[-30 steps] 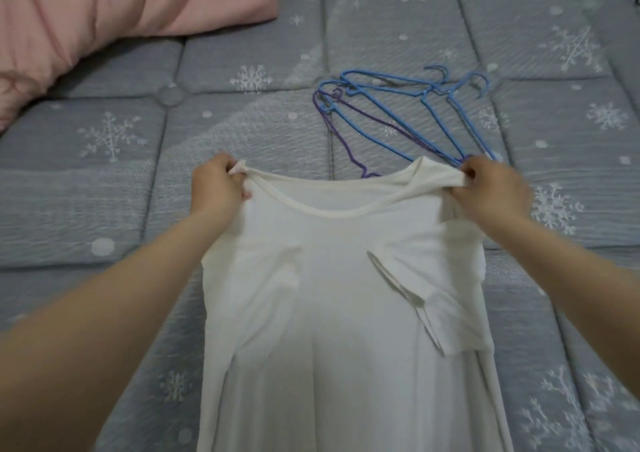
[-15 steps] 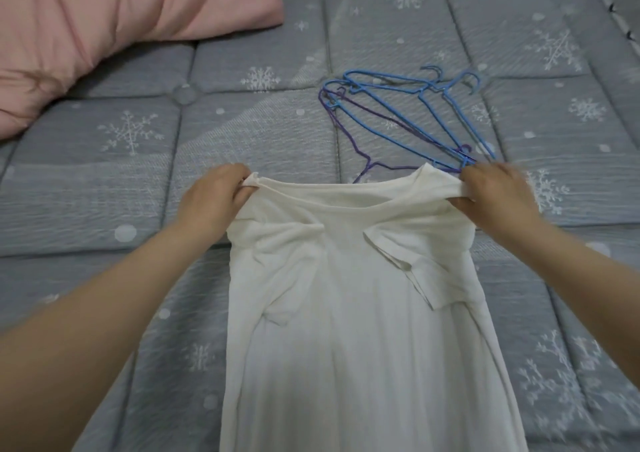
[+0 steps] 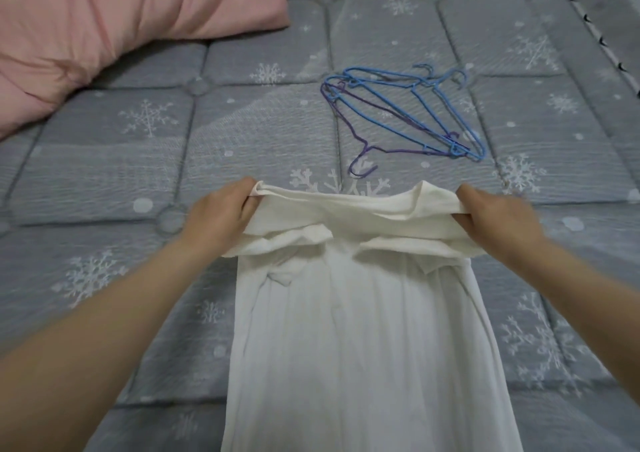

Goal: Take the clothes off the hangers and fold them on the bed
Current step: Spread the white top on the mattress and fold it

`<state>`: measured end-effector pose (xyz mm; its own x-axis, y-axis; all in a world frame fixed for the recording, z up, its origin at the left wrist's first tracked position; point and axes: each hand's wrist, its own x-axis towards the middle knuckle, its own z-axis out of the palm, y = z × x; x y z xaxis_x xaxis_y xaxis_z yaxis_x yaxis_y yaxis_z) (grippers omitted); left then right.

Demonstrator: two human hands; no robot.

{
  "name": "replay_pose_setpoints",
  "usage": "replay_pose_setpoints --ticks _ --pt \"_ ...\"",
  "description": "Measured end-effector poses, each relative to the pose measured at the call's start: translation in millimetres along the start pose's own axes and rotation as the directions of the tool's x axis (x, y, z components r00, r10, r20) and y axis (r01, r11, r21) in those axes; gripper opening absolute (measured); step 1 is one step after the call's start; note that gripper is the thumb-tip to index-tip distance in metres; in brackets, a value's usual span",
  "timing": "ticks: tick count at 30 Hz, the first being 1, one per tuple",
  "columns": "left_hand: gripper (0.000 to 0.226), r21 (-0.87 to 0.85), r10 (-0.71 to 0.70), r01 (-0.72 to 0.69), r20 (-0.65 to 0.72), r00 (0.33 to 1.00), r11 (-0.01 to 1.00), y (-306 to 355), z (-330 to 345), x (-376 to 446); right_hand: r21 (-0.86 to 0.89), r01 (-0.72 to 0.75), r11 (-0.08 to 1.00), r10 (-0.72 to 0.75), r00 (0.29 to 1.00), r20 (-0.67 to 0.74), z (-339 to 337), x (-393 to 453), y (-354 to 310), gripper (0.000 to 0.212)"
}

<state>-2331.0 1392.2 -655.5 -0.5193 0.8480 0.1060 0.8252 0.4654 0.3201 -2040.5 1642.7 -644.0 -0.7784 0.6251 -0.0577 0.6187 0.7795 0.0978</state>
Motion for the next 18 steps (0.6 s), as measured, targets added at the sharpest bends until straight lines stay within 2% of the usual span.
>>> replay_pose_setpoints --ticks 3,4,7,9,12,14,15,18 --pt "0.053 0.075 0.113 -0.113 -0.006 0.994 0.991 0.9 -4.1 -36.0 0.012 0.054 0.998 -0.054 0.998 -0.011 -2.1 -25.9 1.1 0.023" --pt "0.052 0.075 0.111 -0.111 0.017 0.994 0.991 -0.1 -4.7 -48.8 0.009 0.082 0.997 -0.082 0.997 -0.017 -3.1 -34.5 1.8 0.023" --pt "0.03 0.05 0.15 -0.155 0.086 0.985 0.987 -0.1 0.9 -92.9 0.006 0.206 0.979 -0.205 0.976 -0.071 1.7 -64.8 6.0 0.021" --pt "0.024 0.047 0.176 -0.183 0.124 0.977 0.982 4.6 8.3 -123.7 0.006 0.31 0.951 -0.307 0.944 -0.117 10.0 -87.7 9.8 0.03" --pt "0.021 0.032 0.215 -0.223 0.16 0.963 0.974 14.0 25.3 -168.5 0.033 0.429 0.903 -0.423 0.9 -0.103 27.6 -122.9 13.6 0.052" --pt "0.027 0.078 0.261 -0.278 0.178 0.949 0.958 17.2 39.3 -193.4 0.051 0.477 0.878 -0.472 0.877 -0.089 46.8 -144.5 13.9 0.061" --pt "0.035 0.098 0.284 -0.306 0.186 0.94 0.947 18.8 50.1 -205.7 0.055 0.497 0.866 -0.492 0.867 -0.086 58.1 -156.2 14.2 0.059" --pt "0.049 0.109 0.323 -0.355 0.233 0.917 0.929 19.7 76.3 -232.3 0.045 0.537 0.843 -0.53 0.841 -0.106 88.1 -176.3 12.3 0.034"
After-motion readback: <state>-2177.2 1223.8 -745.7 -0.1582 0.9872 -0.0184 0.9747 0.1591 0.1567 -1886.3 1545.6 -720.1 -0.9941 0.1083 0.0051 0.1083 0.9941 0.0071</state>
